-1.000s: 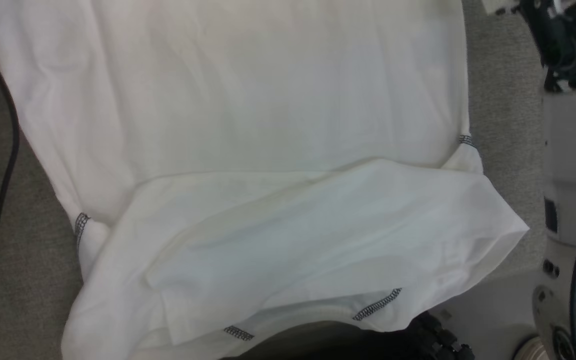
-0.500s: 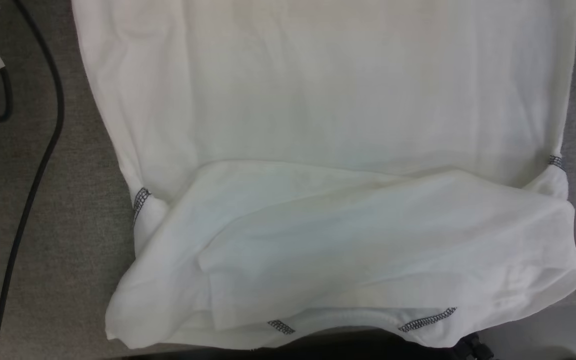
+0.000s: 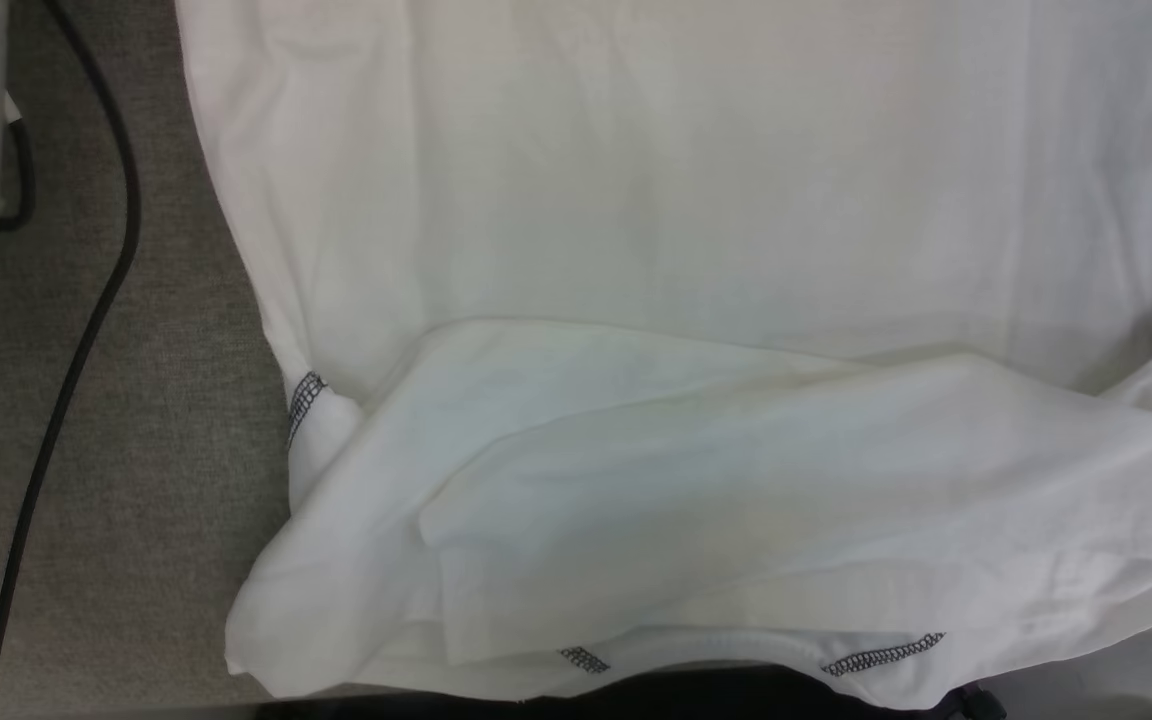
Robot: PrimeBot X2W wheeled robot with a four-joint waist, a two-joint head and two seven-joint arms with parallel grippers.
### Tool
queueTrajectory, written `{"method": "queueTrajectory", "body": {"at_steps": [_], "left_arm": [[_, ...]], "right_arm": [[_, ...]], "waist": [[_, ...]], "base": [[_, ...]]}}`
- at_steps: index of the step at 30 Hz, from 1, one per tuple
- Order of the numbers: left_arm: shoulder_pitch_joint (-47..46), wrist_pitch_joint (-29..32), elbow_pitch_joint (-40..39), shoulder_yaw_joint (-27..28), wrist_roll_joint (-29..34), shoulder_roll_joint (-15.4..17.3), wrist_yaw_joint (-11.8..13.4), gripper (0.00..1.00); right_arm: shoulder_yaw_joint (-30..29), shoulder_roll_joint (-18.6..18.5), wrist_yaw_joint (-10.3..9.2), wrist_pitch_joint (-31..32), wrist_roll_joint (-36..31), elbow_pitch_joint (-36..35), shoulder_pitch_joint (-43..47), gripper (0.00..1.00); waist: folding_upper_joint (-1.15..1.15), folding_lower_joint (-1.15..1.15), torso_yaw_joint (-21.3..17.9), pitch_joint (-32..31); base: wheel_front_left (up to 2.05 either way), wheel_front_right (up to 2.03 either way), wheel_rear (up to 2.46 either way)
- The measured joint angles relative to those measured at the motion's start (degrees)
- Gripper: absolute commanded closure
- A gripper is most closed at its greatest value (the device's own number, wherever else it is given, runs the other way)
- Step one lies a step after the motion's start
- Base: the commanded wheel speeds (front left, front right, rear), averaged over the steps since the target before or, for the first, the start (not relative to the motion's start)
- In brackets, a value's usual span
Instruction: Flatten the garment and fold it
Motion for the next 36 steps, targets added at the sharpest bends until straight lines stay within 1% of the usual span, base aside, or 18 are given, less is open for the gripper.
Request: {"method": "queueTrajectory", "body": {"at_steps": [4, 9, 14, 16, 18, 22, 25, 28, 32, 36], "left_arm": [[-0.59, -4.67, 0.40, 0.07, 1.23, 0.45, 0.64, 1.00], [-2.44, -13.67, 0.76, 0.08, 4.31, 1.10, 1.81, 1.00], [-4.62, -22.72, 1.90, 0.31, 6.16, 1.19, 3.36, 1.00], [-5.10, -25.69, 2.58, 0.34, 7.37, 1.14, 4.15, 1.00], [-5.24, -27.44, 3.76, 0.35, 7.50, 0.94, 4.27, 1.00], [-4.63, -30.07, 5.76, 0.31, 6.75, 0.37, 3.50, 1.00], [-1.95, -31.39, 6.15, -0.07, 5.12, 0.32, 1.52, 1.00], [3.46, -32.09, 6.06, -0.92, 3.72, 0.34, -0.25, 1.00], [12.02, -32.81, 4.32, -2.15, 1.60, 0.62, -1.55, 1.00], [21.05, -33.01, 0.01, -2.76, -0.83, 1.38, -2.03, 1.00]], "right_arm": [[0.82, -0.02, 0.00, -5.79, 0.00, -2.35, 1.10, 1.00], [1.34, -0.25, 0.00, -15.51, -0.02, -3.33, 1.17, 1.00], [0.79, -0.88, 0.01, -23.09, -0.29, -2.21, 1.13, 1.00], [0.97, -1.08, 0.01, -25.75, -0.63, -1.45, 1.13, 1.00], [1.21, -1.29, 0.01, -27.99, -0.46, -0.49, 1.13, 1.00], [3.74, -2.23, 0.01, -31.11, 1.10, 1.59, 1.91, 1.00], [6.98, -3.48, 0.01, -33.43, 3.43, 1.80, 4.60, 1.00], [10.47, -5.26, 0.01, -35.16, 7.09, 1.22, 9.44, 1.00], [15.85, -8.32, 0.01, -35.88, 12.47, -2.29, 18.46, 1.00], [19.98, -11.73, 0.01, -35.71, 17.83, -9.26, 28.65, 1.00]], "waist": [[0.00, 0.00, -0.36, -0.25], [0.00, 0.00, -0.88, -1.08], [0.00, 0.00, -1.36, -2.19], [0.00, 0.00, -1.51, -2.75], [0.00, 0.00, -1.58, -3.45], [0.00, 0.00, -1.56, -5.40], [0.00, 0.00, -1.39, -7.35], [0.00, 0.00, -1.06, -9.79], [0.00, 0.00, -0.43, -13.78], [0.00, 0.00, 0.31, -18.14]], "base": [[0.00, 0.00, 0.00], [0.00, 0.00, 0.00], [0.00, 0.00, 0.00], [0.00, 0.00, 0.00], [0.00, 0.00, 0.00], [0.00, 0.00, 0.00], [0.00, 0.00, 0.00], [0.00, 0.00, 0.00], [0.00, 0.00, 0.00], [0.00, 0.00, 0.00]]}}
